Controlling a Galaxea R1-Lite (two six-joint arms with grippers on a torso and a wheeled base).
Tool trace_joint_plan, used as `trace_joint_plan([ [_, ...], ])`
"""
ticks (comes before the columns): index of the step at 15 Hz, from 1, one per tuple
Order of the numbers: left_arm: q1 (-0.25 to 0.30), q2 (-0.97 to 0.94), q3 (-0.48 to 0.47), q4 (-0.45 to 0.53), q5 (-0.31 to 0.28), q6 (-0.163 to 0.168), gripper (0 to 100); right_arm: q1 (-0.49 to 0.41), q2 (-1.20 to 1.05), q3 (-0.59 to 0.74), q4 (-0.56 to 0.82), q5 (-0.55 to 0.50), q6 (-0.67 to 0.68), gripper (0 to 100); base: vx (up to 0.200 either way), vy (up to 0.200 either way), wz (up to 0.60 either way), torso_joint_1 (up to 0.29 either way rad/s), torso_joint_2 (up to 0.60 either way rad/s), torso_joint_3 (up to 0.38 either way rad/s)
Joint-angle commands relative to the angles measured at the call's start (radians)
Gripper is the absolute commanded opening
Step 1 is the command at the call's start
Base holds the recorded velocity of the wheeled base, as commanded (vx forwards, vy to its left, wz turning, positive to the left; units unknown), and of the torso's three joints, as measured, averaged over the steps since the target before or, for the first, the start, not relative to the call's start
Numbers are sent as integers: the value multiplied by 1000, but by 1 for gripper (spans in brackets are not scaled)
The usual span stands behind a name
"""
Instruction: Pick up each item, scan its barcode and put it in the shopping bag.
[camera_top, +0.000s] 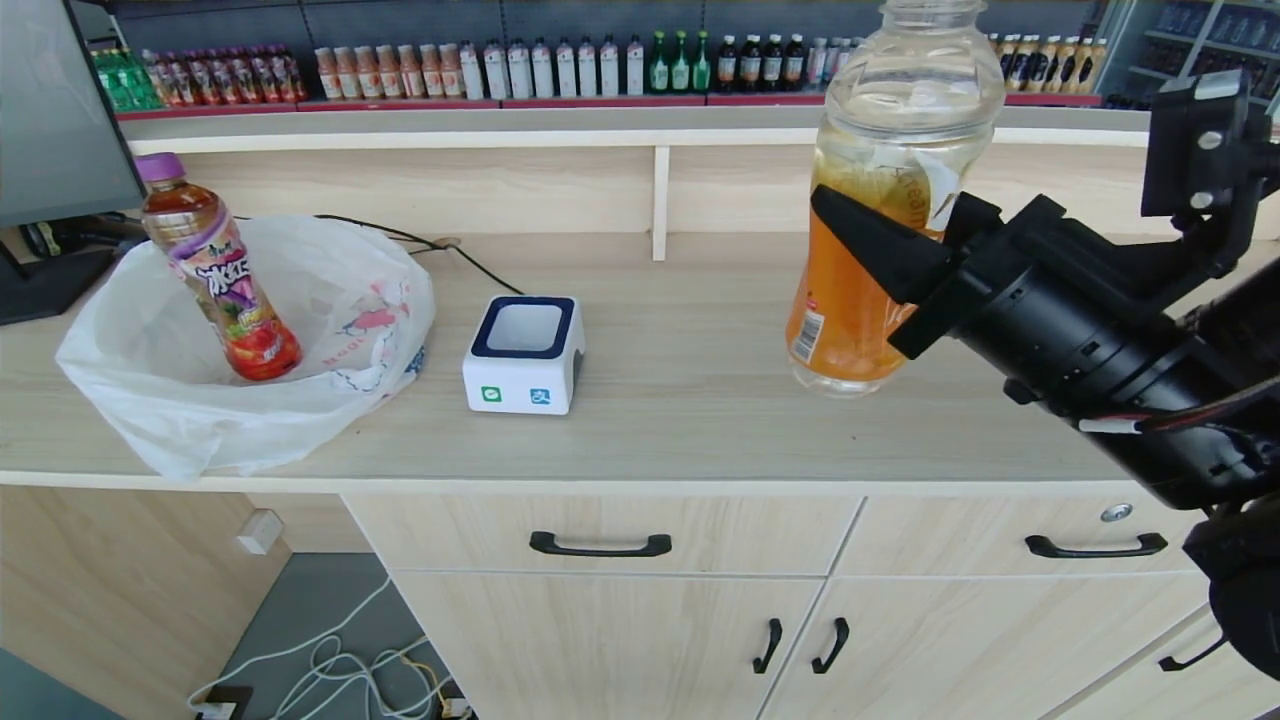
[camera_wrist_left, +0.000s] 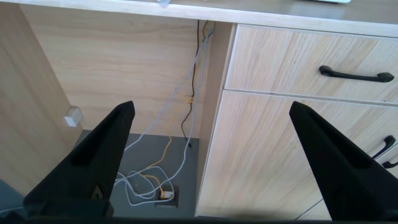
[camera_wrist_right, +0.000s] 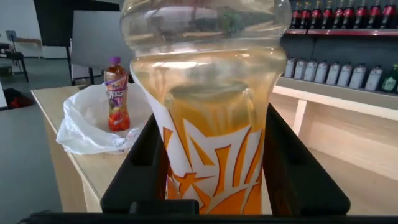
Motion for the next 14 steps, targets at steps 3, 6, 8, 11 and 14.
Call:
trace_joint_plan([
  [3,0,0,0,0,0,0,100,26,1,48,-12,-187,-49,0,0,0,0,0,0,0],
  [6,0,0,0,0,0,0,100,31,3,128,-69,-204,-56,0,0,0,0,0,0,0],
  [8,0,0,0,0,0,0,100,31,-2,149,-92,-206,-56,0,0,0,0,0,0,0],
  [11,0,0,0,0,0,0,100,6,-2,153,-104,-215,-52,0,0,200,0,4,1,2],
  [14,0,0,0,0,0,0,100,3,10,153,-110,-215,-49,0,0,200,0,4,1,2],
])
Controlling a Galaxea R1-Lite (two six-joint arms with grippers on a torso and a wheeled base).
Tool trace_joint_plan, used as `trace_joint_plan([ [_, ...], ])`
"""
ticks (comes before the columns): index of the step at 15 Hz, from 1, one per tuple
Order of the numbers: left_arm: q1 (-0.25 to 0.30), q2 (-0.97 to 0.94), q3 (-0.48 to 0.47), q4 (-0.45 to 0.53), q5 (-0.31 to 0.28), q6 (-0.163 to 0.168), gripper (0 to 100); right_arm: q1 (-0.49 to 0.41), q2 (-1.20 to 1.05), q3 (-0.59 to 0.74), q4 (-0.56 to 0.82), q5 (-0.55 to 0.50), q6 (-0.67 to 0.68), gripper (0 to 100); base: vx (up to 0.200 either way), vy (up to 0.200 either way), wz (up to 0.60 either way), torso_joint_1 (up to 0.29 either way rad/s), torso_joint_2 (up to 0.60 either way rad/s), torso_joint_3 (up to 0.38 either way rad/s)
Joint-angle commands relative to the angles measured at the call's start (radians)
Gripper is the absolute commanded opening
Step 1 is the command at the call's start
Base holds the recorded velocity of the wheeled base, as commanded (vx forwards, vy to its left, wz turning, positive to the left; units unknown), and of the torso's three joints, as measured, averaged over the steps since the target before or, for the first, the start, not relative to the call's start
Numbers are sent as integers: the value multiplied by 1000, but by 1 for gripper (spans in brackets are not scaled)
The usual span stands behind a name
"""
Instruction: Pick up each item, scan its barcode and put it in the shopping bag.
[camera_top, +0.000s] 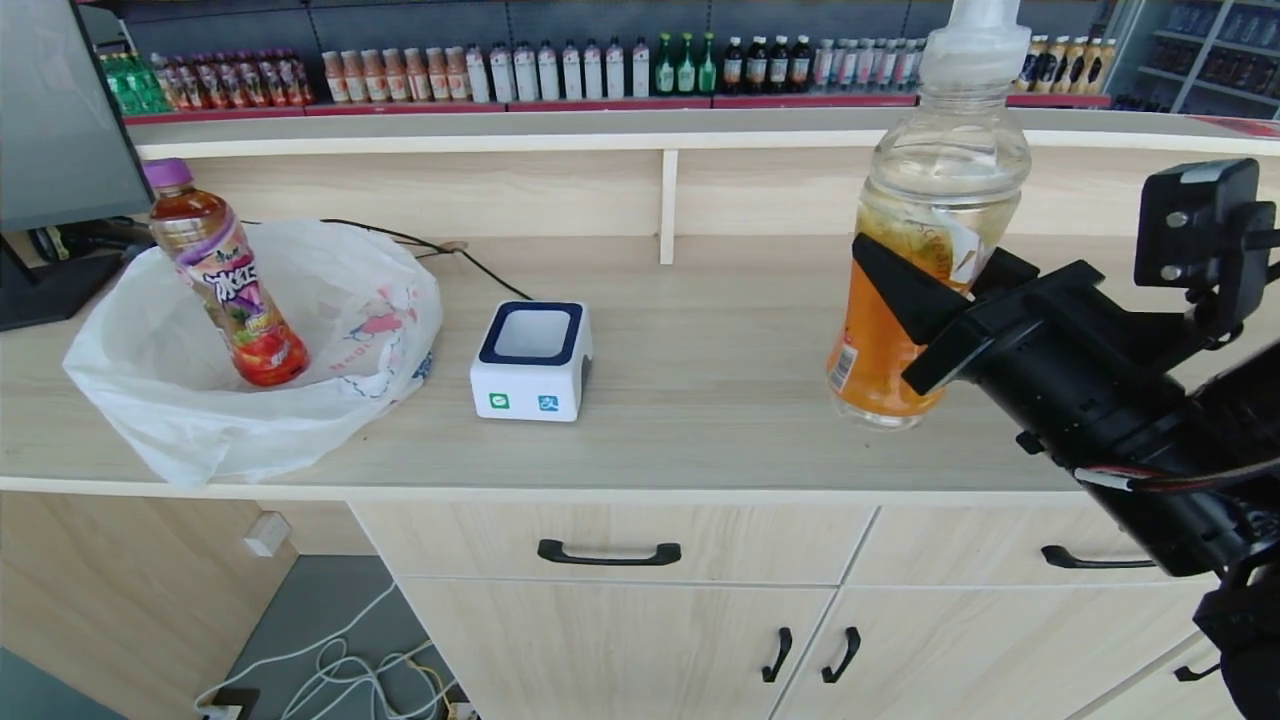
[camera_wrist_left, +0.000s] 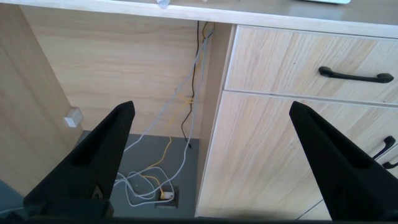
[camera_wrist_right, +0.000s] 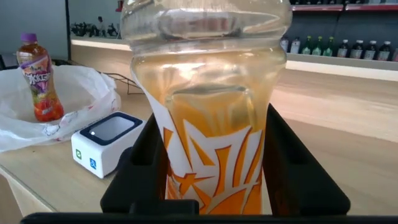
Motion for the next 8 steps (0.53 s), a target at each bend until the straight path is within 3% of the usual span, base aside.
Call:
trace_joint_plan([
  [1,-1,0,0,0,1,-1,100,-1,5,0,5,1,2,0,0,200,0,12,7,-7],
  [8,-1,0,0,0,1,-2,100,1,-30,36,-7,1,7,0,0,200,0,3,5,2],
])
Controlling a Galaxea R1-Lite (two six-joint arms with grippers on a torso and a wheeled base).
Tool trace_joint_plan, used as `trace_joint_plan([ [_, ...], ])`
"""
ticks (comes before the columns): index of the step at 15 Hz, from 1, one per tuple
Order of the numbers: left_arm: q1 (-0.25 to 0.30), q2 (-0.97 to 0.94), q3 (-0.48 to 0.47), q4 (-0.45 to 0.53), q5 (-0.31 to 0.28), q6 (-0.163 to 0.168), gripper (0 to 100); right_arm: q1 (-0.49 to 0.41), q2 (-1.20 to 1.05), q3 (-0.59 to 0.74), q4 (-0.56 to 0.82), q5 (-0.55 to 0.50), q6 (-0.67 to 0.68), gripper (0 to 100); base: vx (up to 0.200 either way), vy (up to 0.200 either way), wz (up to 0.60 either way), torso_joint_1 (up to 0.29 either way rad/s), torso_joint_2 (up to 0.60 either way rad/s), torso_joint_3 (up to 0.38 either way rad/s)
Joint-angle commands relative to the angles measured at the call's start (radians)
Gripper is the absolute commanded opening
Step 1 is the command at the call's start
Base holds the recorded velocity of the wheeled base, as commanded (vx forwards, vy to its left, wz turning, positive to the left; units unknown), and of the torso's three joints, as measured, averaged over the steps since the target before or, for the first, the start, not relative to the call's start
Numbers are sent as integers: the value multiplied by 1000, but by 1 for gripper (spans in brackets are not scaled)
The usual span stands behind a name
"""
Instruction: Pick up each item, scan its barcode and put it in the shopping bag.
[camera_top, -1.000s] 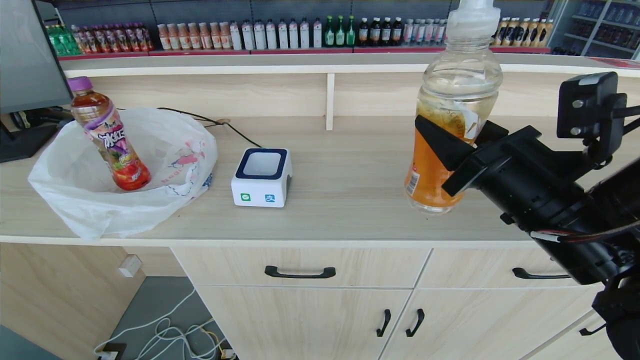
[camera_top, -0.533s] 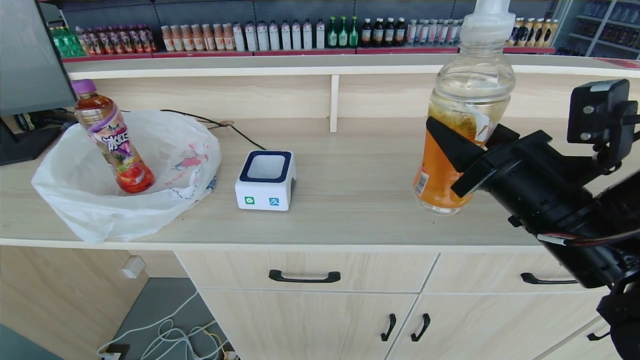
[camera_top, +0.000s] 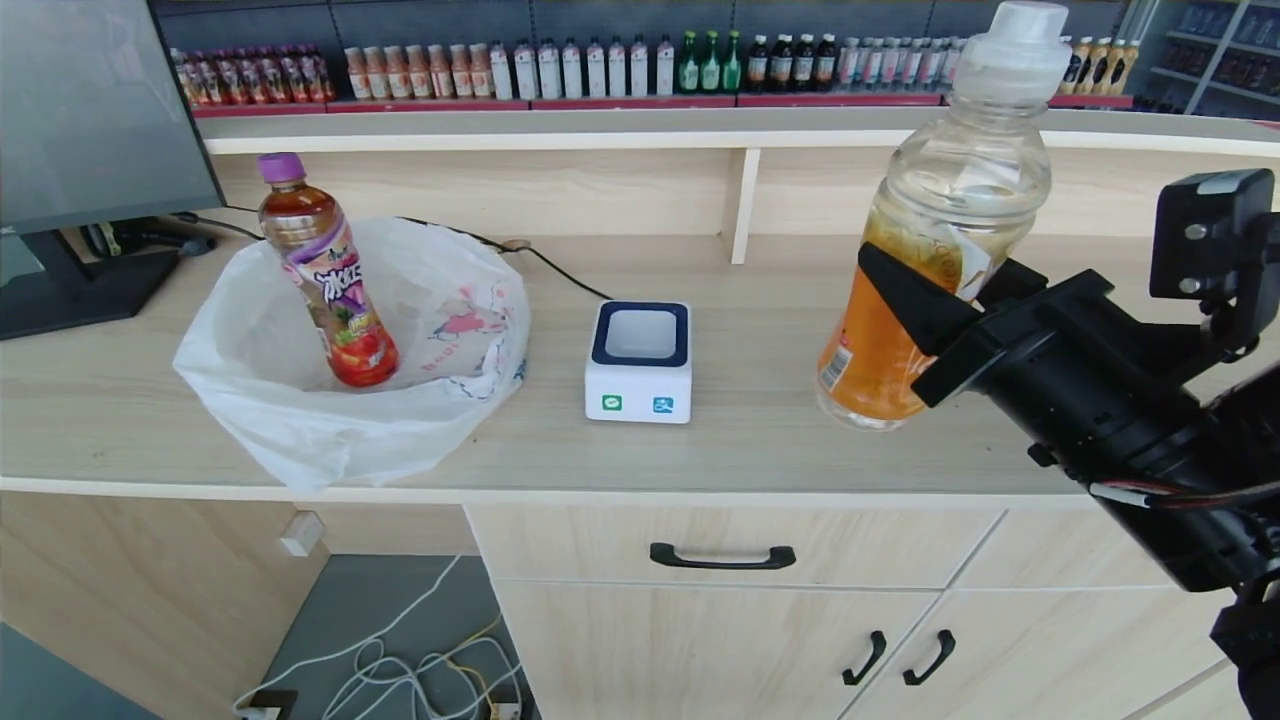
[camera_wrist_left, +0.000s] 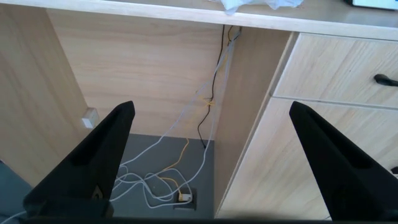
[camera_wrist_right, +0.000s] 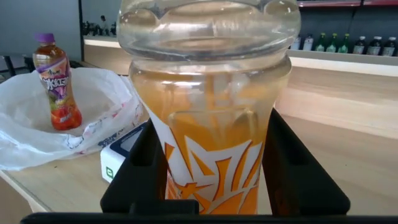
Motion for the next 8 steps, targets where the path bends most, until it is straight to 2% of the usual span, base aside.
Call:
trace_joint_plan([
  [1,0,0,0,0,0,-1,100,0,-5,-5,1,0,1,0,0,200,0,2,-2,2],
  [8,0,0,0,0,0,1,100,0,12,-20,-2,0,-4,0,0,200,0,2,3,2],
])
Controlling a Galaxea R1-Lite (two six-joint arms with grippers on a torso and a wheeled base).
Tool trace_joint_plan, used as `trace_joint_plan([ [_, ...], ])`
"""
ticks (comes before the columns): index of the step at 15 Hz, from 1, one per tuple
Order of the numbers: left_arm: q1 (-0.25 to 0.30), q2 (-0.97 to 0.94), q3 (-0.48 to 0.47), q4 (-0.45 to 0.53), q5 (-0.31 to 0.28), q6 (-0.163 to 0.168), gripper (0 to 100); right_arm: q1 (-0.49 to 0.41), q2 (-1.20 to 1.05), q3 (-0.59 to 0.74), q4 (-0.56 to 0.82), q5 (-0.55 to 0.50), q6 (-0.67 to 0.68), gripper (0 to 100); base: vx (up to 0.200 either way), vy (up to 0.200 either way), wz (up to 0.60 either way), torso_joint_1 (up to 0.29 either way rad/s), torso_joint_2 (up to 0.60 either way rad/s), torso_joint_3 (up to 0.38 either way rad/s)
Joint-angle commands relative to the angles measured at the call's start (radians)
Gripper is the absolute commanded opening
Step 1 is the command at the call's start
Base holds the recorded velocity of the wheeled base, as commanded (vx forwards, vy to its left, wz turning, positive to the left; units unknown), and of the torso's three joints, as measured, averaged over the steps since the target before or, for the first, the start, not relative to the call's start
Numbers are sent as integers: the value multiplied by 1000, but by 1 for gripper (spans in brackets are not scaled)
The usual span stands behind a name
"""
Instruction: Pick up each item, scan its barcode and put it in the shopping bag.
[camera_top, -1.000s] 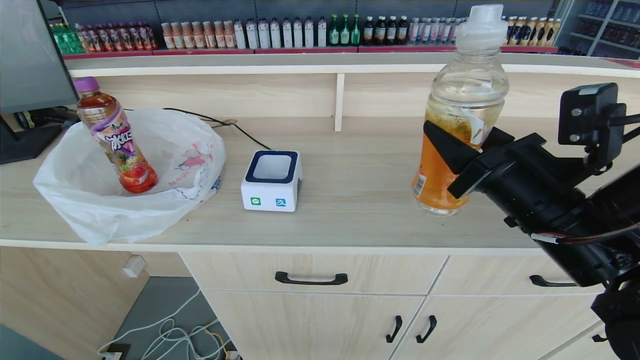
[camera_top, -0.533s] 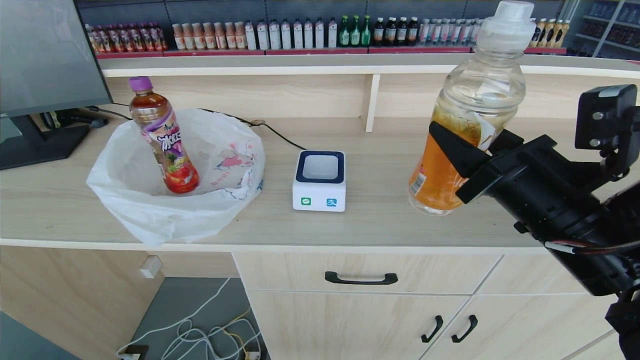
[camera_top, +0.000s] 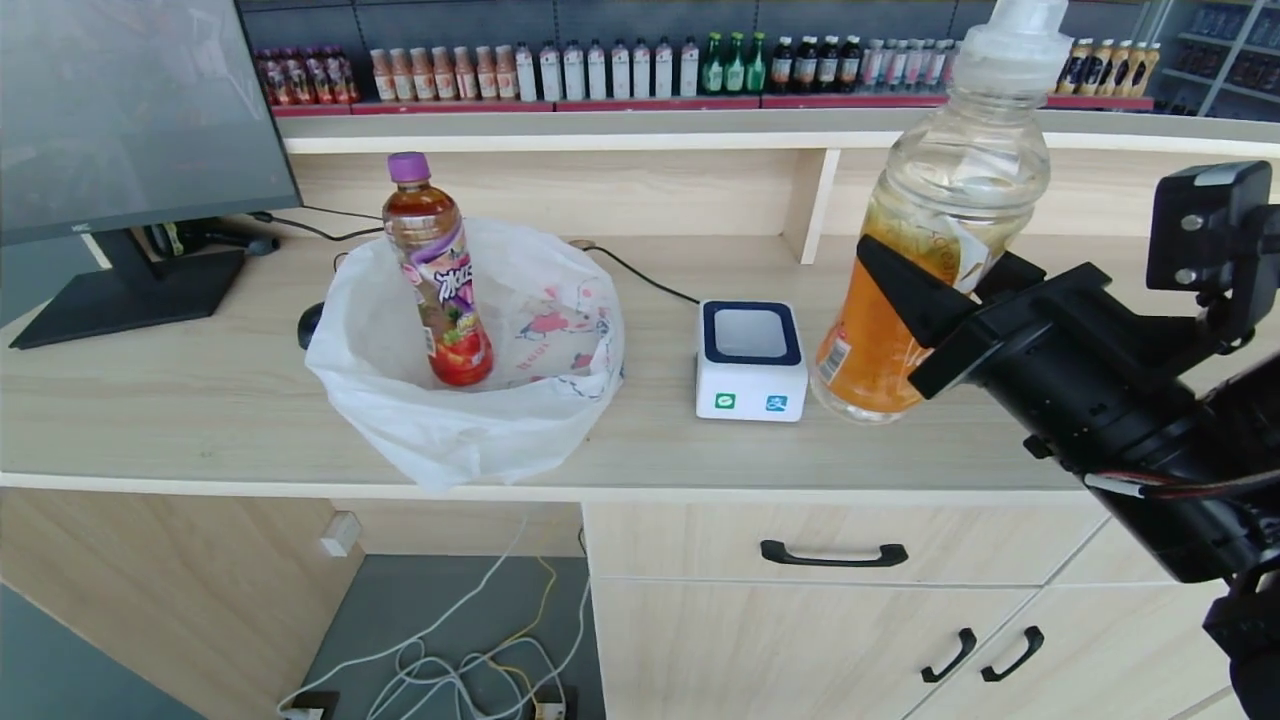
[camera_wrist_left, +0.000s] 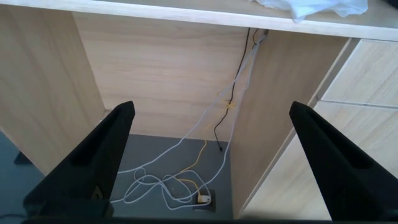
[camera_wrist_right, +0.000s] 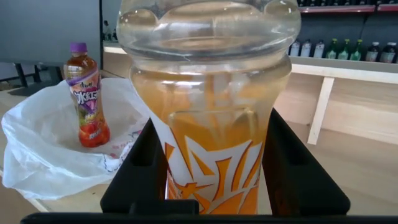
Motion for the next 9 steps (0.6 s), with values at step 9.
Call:
trace_joint_plan([
  [9,0,0,2,0,0,0,100,3,1,-2,7,12,-73,0,0,22,0,0,1,0],
])
